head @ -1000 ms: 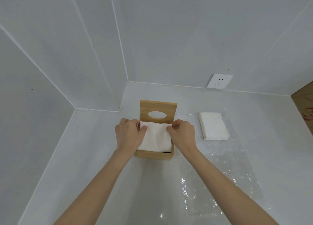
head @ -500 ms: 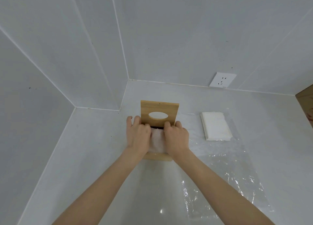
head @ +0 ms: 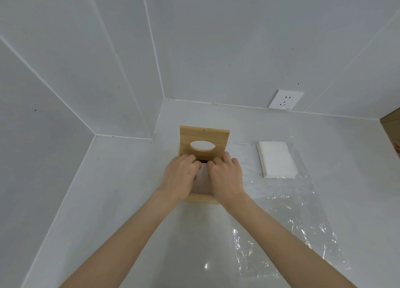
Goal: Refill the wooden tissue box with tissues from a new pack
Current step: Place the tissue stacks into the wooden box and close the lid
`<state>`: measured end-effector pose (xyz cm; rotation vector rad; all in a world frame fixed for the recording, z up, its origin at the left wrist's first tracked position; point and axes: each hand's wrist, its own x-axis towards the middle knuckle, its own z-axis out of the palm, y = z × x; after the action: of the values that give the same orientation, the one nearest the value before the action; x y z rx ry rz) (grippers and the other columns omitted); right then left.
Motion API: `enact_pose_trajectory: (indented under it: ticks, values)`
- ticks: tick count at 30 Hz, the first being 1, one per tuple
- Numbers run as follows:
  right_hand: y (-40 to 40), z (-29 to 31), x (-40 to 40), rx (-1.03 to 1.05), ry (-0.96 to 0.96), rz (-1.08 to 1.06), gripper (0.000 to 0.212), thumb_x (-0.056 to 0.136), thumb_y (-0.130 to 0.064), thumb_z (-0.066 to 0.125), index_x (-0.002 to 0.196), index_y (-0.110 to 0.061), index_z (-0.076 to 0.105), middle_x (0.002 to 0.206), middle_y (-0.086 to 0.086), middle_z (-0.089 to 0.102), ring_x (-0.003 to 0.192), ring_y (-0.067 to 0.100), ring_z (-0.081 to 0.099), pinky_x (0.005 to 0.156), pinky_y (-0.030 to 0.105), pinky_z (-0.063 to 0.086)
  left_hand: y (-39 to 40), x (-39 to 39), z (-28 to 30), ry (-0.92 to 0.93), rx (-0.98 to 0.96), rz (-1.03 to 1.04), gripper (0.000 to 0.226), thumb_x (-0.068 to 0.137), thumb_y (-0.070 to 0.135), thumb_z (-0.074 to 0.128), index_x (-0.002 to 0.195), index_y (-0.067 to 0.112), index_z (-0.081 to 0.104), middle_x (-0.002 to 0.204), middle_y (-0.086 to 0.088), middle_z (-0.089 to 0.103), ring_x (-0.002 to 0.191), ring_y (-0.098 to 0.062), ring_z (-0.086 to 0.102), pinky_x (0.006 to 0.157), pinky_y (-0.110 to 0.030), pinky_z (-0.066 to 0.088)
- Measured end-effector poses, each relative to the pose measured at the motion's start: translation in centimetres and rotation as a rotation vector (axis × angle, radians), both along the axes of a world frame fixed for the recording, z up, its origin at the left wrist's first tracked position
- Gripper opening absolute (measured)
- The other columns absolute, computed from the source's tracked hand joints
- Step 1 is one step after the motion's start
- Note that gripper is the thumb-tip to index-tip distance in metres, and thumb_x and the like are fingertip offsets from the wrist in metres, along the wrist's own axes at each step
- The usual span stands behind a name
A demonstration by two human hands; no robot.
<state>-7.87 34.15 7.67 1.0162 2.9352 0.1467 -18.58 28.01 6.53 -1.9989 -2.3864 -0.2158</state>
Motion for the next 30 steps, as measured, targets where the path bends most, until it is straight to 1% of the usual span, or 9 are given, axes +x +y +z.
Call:
enact_pose_trajectory:
  ticks: [1,3,5,6,8,11,15,24,30]
  values:
    - [-0.1,0.0,-0.1,0.041,-0.007,0.062,0.022,0.030,-0.020,0.074,0.042,-0.024,0.056,0.040,-0.013,0.053,0.059,0.009,0.059,0.049,0.018,0.038,0.2,0.3,0.1,-0.023,-0.063,-0.027,0.020,0.055,0.004,0.078,0.069,0.012,0.065,0.067,-0.004,0.064,0.066,-0.023,0.061,0.058,-0.027,0.044]
    - [-0.1,0.0,0.2,0.016,-0.076,0.112,0.018,0.040,-0.031,0.077,0.047,-0.026,0.060,0.043,-0.014,0.057,0.067,0.007,0.060,0.061,0.018,0.043,0.7,0.4,-0.5,0.031,-0.242,0.004,0.013,0.075,0.012,0.061,0.088,0.012,0.062,0.091,-0.005,0.066,0.092,-0.024,0.056,0.081,-0.031,0.037]
    - [0.2,-0.3,0.2,-0.059,-0.183,0.132,0.007,0.068,-0.021,0.066,0.075,-0.022,0.066,0.072,-0.009,0.069,0.094,0.016,0.056,0.086,0.027,0.041,0.8,0.3,-1.0,0.087,-0.347,0.016,0.013,0.079,0.012,0.055,0.091,0.011,0.061,0.097,-0.005,0.065,0.098,-0.024,0.052,0.093,-0.032,0.029]
    - [0.5,-0.8,0.2,-0.100,-0.236,0.161,0.013,0.077,-0.012,0.057,0.088,-0.016,0.064,0.086,-0.003,0.070,0.102,0.021,0.051,0.097,0.032,0.035,0.8,0.2,-1.0,0.114,-0.358,0.020,0.013,0.079,0.013,0.055,0.091,0.011,0.061,0.097,-0.004,0.066,0.098,-0.023,0.052,0.101,-0.035,0.026]
    - [0.9,-1.1,0.3,-0.119,-0.269,0.188,0.019,0.081,-0.004,0.050,0.096,-0.010,0.060,0.094,0.004,0.069,0.100,0.026,0.053,0.106,0.036,0.025,0.6,0.0,-1.2,0.155,-0.364,0.037,0.015,0.078,0.016,0.056,0.092,0.013,0.061,0.095,-0.002,0.065,0.100,-0.021,0.052,0.114,-0.044,0.010]
    - [1.0,-1.1,-0.1,-0.059,-0.311,0.209,0.017,0.081,-0.004,0.050,0.094,-0.009,0.059,0.091,0.002,0.070,0.088,0.025,0.060,0.110,0.037,0.020,0.3,-0.2,-1.4,0.191,-0.395,0.035,0.022,0.076,0.019,0.059,0.098,0.014,0.059,0.099,-0.001,0.063,0.104,-0.020,0.051,0.115,-0.051,-0.004]
    - [0.7,-1.2,-0.7,-0.049,-0.428,0.175,0.014,0.083,-0.010,0.052,0.090,-0.016,0.064,0.093,-0.003,0.070,0.098,0.021,0.054,0.112,0.041,0.015,0.6,-0.4,-1.4,0.221,-0.446,0.012,0.027,0.077,0.015,0.059,0.104,0.013,0.057,0.104,-0.001,0.063,0.107,-0.021,0.054,0.114,-0.054,-0.007]
    - [0.7,-1.6,-0.8,-0.083,-0.491,0.079,0.023,0.082,-0.018,0.055,0.105,-0.018,0.061,0.105,-0.001,0.067,0.112,0.022,0.049,0.117,0.049,0.000,1.4,-0.4,-1.5,0.231,-0.559,0.002,0.042,0.081,0.013,0.056,0.122,0.011,0.047,0.119,-0.003,0.058,0.112,-0.022,0.053,0.113,-0.057,-0.005]
    - [0.9,-1.7,-1.0,-0.153,-0.472,0.063,0.026,0.082,-0.014,0.057,0.108,-0.015,0.060,0.112,0.003,0.065,0.116,0.023,0.047,0.116,0.049,0.006,1.4,-0.6,-2.1,0.260,-0.537,0.005,0.052,0.080,0.016,0.058,0.129,0.011,0.040,0.122,-0.003,0.056,0.113,-0.022,0.052,0.113,-0.055,-0.005]
